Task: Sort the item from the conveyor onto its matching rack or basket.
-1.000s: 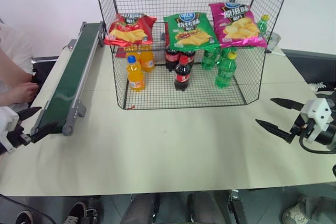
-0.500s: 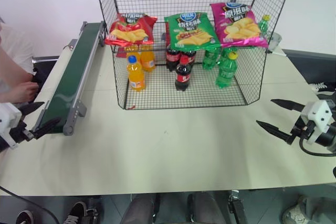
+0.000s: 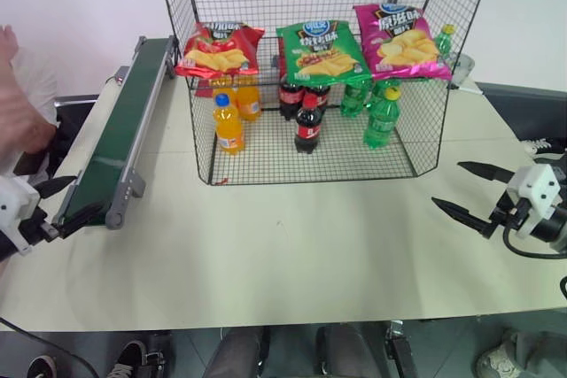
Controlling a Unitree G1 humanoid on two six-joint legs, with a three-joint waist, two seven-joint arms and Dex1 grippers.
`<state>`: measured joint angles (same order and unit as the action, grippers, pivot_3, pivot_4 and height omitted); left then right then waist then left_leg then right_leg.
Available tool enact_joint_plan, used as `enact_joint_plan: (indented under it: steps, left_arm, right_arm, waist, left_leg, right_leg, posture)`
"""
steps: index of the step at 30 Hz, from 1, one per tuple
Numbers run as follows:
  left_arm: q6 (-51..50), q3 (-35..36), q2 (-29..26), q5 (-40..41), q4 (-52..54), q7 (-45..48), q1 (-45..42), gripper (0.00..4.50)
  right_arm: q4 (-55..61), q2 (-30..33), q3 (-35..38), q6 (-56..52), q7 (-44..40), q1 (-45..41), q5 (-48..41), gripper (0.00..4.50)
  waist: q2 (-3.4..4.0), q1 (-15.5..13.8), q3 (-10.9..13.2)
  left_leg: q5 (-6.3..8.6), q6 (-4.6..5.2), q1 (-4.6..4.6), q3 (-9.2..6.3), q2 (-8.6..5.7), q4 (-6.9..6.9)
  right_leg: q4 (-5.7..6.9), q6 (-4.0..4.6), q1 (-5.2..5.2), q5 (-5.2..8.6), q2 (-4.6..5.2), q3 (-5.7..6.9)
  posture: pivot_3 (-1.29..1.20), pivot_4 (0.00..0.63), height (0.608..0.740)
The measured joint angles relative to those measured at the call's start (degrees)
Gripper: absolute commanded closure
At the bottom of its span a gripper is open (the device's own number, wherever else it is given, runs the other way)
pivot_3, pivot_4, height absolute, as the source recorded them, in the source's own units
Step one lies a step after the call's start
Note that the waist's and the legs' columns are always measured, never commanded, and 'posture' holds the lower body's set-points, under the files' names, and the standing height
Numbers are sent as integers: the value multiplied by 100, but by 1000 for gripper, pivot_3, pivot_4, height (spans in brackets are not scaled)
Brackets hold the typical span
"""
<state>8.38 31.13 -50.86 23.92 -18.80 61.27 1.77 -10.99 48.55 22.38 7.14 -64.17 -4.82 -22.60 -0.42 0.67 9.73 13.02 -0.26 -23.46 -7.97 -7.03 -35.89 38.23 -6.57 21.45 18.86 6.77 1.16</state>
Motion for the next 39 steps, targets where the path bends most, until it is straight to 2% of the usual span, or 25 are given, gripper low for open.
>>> enact_joint_plan:
  steps: [11, 16, 25, 39]
  left_arm:
    - [-11, 2, 161, 10, 170, -56, 91, 753]
    - [-42, -51, 436, 24, 409, -184, 285, 753]
    - [-151, -64, 479, 33, 598, -278, 356, 753]
    - [-126, -58, 482, 33, 600, -328, 417, 753]
  right_arm:
    - [-74, 0, -23, 101, -39, -19, 55, 0]
    - [-71, -25, -82, 117, -28, -14, 92, 0]
    - [367, -94, -166, -234, -319, 3, -429, 0]
    - [2010, -1141, -1139, -1367, 644, 28, -601, 0]
  waist:
    - [1, -3, 1]
    - [2, 3, 1]
    - [5, -7, 3]
    - [5, -14, 4]
  left_leg:
    - [0, 0, 0, 0, 0, 3]
    - [0, 0, 0, 1, 0, 4]
    - [0, 0, 0, 1, 1, 2]
    - [0, 0, 0, 0, 3, 10]
  right_leg:
    - [-5, 0, -1, 0, 0, 0]
    - [-7, -1, -4, 0, 0, 0]
    - [-8, 0, -3, 0, 0, 0]
    - [-13, 0, -1, 0, -1, 0]
  posture:
    - [0, 150, 740]
    - [0, 150, 740]
    - [0, 150, 740]
    - [0, 150, 740]
